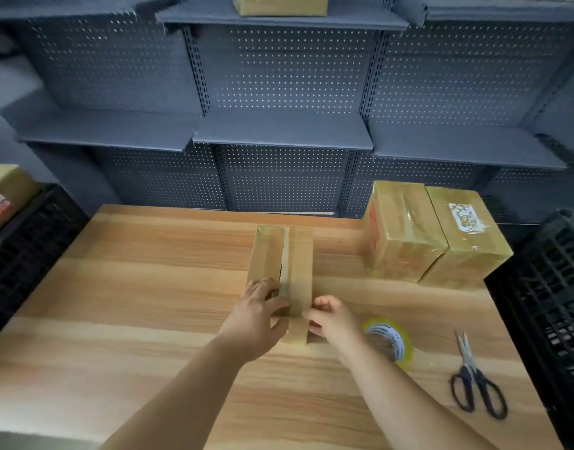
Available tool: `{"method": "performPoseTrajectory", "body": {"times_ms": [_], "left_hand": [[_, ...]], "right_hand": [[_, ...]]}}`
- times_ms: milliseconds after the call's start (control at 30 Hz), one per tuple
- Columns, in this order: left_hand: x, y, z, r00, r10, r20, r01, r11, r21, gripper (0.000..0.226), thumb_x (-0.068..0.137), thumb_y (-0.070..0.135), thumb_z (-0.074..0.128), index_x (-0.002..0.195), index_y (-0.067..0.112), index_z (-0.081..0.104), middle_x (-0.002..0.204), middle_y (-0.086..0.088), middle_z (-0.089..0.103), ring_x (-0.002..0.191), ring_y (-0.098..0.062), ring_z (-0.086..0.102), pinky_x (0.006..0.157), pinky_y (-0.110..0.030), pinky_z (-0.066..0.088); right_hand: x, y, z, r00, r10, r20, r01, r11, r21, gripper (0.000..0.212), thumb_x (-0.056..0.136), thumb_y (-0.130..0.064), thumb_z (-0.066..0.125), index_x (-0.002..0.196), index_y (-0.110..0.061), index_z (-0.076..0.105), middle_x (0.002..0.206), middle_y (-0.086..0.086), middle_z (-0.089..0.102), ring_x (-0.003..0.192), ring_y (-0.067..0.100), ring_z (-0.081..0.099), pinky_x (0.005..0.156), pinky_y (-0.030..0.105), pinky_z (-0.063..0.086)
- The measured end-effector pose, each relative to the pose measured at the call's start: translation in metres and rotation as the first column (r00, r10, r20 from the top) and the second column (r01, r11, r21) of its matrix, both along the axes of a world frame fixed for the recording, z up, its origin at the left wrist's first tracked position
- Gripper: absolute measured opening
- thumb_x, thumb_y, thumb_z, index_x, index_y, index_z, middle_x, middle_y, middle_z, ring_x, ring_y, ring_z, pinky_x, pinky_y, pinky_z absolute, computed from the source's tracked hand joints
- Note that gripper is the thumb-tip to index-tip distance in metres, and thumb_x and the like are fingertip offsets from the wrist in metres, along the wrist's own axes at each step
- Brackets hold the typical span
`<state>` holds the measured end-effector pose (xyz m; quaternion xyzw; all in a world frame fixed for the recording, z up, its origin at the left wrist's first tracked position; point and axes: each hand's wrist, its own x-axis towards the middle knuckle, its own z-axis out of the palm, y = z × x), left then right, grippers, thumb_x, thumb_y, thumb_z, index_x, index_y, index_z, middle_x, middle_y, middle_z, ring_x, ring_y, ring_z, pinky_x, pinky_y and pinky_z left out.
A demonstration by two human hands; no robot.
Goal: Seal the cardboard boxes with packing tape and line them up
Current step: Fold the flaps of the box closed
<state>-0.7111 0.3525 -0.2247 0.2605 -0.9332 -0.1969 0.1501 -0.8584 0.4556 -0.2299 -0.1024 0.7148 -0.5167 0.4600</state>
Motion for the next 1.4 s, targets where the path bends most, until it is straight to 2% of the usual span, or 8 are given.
{"method": "performPoseTrajectory", "body": {"times_ms": [367, 700, 900, 967, 1033, 1133, 1267, 1400], "left_hand": [[-0.011, 0.008, -0.007, 0.989, 0.149, 0.001, -0.149, 0.988, 0.037, 0.037, 0.083, 0.053, 0.048, 0.093, 0.022, 0.067, 0.117, 0.002, 0.056, 0.120, -0.021, 0.050, 0.112, -0.047, 0.033], [-0.028, 0.023, -0.004, 0.953, 0.293, 0.077, -0.298, 0.952, 0.069, 0.038, 0.081, 0.041, 0.066, 0.115, 0.024, 0.063, 0.130, 0.006, 0.048, 0.135, -0.018, 0.036, 0.122, -0.042, 0.006], [-0.001, 0.055, -0.006, 0.816, 0.573, 0.080, -0.573, 0.819, -0.022, 0.039, 0.077, 0.054, 0.069, 0.111, 0.034, 0.062, 0.153, -0.008, 0.032, 0.134, -0.034, 0.032, 0.105, -0.051, 0.033], [0.004, 0.051, -0.003, 0.744, 0.626, 0.233, -0.664, 0.731, 0.156, 0.059, 0.080, 0.062, 0.061, 0.133, 0.042, 0.046, 0.160, -0.013, 0.008, 0.139, -0.036, 0.023, 0.112, -0.048, 0.029], [0.007, 0.036, 0.000, 0.752, 0.595, 0.284, -0.657, 0.641, 0.397, 0.072, 0.080, 0.060, 0.063, 0.143, 0.044, 0.033, 0.160, -0.013, 0.006, 0.136, -0.036, 0.035, 0.109, -0.043, 0.037], [0.015, 0.011, 0.003, 0.866, 0.464, 0.186, -0.480, 0.670, 0.566, 0.076, 0.087, 0.044, 0.068, 0.149, 0.046, 0.024, 0.163, -0.001, 0.000, 0.143, -0.028, 0.031, 0.105, -0.034, 0.040], [0.015, -0.020, 0.013, 0.848, 0.502, 0.170, -0.511, 0.692, 0.509, 0.081, 0.094, 0.031, 0.062, 0.152, 0.044, 0.008, 0.158, -0.002, 0.027, 0.126, -0.024, 0.053, 0.089, -0.032, 0.052], [0.016, -0.014, 0.011, 0.750, 0.593, 0.293, -0.614, 0.459, 0.642, 0.053, 0.092, 0.047, 0.059, 0.135, 0.017, 0.054, 0.128, -0.004, 0.062, 0.110, -0.022, 0.059, 0.082, -0.027, 0.046]], "right_hand": [[-0.013, 0.004, 0.008, 0.970, 0.041, 0.238, -0.035, 0.999, -0.032, 0.019, 0.086, -0.010, 0.074, 0.101, -0.006, 0.062, 0.093, 0.009, 0.067, 0.085, 0.022, 0.063, 0.072, 0.033, 0.059], [-0.012, -0.009, 0.013, 0.986, 0.134, -0.104, -0.120, 0.984, 0.132, 0.007, 0.088, -0.010, 0.065, 0.086, -0.013, 0.059, 0.083, 0.007, 0.065, 0.069, 0.018, 0.065, 0.075, 0.041, 0.062], [0.001, 0.001, 0.023, 0.964, 0.143, 0.224, -0.160, 0.986, 0.056, 0.024, 0.091, -0.006, 0.066, 0.108, -0.005, 0.049, 0.093, 0.013, 0.065, 0.075, 0.024, 0.066, 0.073, 0.037, 0.059], [0.004, 0.002, 0.025, 0.964, 0.250, -0.092, -0.238, 0.964, 0.122, 0.016, 0.092, -0.020, 0.067, 0.099, -0.014, 0.054, 0.089, 0.001, 0.066, 0.074, 0.019, 0.065, 0.072, 0.037, 0.059], [-0.008, -0.002, 0.028, 0.586, 0.378, -0.717, -0.314, 0.921, 0.229, 0.011, 0.089, -0.038, 0.065, 0.095, -0.029, 0.060, 0.105, -0.012, 0.063, 0.091, 0.014, 0.063, 0.082, 0.037, 0.054], [-0.020, -0.013, 0.039, 0.012, 0.600, -0.800, -0.528, 0.683, 0.504, 0.038, 0.095, -0.053, 0.050, 0.132, -0.042, 0.053, 0.155, -0.018, 0.028, 0.140, 0.012, 0.031, 0.117, 0.040, 0.027], [-0.001, -0.022, 0.030, 0.004, 0.676, -0.737, -0.411, 0.673, 0.615, 0.047, 0.094, -0.063, 0.041, 0.132, -0.038, 0.052, 0.140, -0.010, 0.042, 0.132, 0.018, 0.035, 0.109, 0.039, 0.032], [0.028, -0.032, 0.019, 0.009, 0.610, -0.793, -0.221, 0.774, 0.593, 0.046, 0.089, -0.066, 0.046, 0.113, -0.029, 0.060, 0.115, -0.001, 0.050, 0.110, 0.024, 0.047, 0.082, 0.038, 0.047]]}}
